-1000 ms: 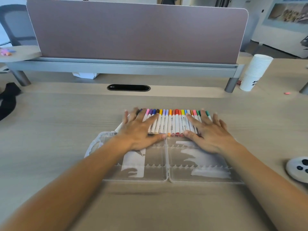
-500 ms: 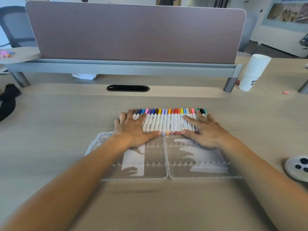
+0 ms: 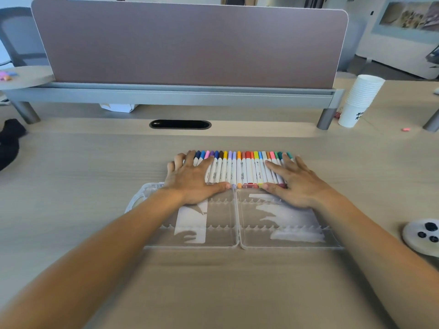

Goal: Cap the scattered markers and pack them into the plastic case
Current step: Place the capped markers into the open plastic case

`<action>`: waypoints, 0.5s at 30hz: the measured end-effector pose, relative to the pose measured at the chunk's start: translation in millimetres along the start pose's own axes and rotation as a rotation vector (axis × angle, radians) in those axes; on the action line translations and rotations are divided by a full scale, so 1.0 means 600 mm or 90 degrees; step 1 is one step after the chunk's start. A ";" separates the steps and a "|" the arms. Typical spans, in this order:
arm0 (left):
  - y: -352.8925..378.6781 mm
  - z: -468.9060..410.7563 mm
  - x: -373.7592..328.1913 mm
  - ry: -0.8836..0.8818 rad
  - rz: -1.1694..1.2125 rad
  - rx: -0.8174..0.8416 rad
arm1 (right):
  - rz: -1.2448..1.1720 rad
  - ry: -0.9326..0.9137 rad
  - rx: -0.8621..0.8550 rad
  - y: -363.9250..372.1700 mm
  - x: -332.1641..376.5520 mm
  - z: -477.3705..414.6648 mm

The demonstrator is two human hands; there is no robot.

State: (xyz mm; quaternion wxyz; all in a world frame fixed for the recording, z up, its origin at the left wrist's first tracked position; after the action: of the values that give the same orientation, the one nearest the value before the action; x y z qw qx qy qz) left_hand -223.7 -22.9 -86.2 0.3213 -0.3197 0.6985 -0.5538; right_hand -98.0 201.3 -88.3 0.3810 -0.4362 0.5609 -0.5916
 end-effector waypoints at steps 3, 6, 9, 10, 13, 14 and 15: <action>0.006 -0.008 -0.005 0.004 0.006 0.008 | -0.004 0.009 0.002 -0.003 -0.008 0.000; 0.007 -0.012 -0.007 0.006 0.009 0.009 | -0.006 0.011 0.005 -0.004 -0.012 -0.004; 0.010 -0.013 -0.004 0.008 0.014 0.012 | -0.007 0.011 0.013 -0.003 -0.010 -0.007; 0.011 -0.013 -0.004 0.010 0.014 0.012 | -0.007 0.011 0.014 -0.003 -0.009 -0.008; 0.011 -0.012 -0.006 0.014 0.014 0.017 | -0.014 0.008 0.011 -0.005 -0.008 -0.009; 0.011 -0.013 -0.007 0.015 0.017 0.019 | -0.017 0.008 0.008 -0.006 -0.009 -0.009; 0.011 -0.014 -0.008 0.016 0.019 0.020 | -0.017 0.009 0.007 -0.007 -0.010 -0.009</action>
State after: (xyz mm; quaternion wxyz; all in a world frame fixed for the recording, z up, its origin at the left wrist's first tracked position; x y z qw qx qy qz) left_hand -228.1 -13.3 -90.4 0.3256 -0.2968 0.6984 -0.5640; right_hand -101.1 208.8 -84.4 0.3711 -0.4376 0.5545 -0.6027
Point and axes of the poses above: each hand's wrist, its own z-axis away from the middle knuckle, its own y-axis out of the palm, x = y × z, the point moved 7 cm from there along -z, towards the middle knuckle, and after that the axes turned 12 degrees about -x, right-handed, at the moved point
